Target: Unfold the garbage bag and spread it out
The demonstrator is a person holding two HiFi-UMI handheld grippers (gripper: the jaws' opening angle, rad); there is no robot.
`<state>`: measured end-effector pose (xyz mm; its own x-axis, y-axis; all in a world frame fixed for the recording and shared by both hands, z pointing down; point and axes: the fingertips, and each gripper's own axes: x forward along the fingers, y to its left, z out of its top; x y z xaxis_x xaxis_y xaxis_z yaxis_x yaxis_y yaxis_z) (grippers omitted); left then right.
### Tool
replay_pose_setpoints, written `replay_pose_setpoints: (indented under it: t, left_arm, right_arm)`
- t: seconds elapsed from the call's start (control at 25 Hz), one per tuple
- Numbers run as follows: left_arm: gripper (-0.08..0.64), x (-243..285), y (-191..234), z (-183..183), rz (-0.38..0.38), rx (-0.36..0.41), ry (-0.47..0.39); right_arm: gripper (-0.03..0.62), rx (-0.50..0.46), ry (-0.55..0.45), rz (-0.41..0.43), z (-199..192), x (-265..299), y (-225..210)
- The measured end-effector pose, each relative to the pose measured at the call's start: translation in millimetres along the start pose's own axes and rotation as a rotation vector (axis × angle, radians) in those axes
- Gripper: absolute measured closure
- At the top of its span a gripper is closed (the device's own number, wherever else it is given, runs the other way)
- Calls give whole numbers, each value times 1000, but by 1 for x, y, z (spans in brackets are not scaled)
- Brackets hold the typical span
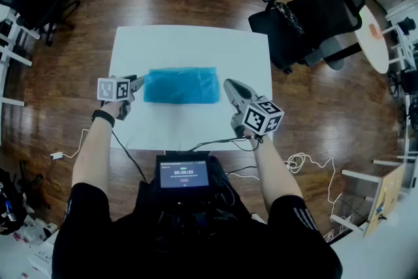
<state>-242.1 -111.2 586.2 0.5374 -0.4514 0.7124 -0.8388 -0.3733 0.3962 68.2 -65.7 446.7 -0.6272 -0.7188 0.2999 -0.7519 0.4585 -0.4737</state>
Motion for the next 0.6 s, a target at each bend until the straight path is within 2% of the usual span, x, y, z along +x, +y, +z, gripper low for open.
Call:
replay_pose_setpoints:
  t: [0.32,0.6]
  left_arm:
    - [325,20,5,-11,-38,7,77]
    - [310,44,19,-26,-35,-3,156]
  right_arm:
    - [525,-30,77,35,-18,20,-8]
    - [467,-65,130,70,-25,53,-7]
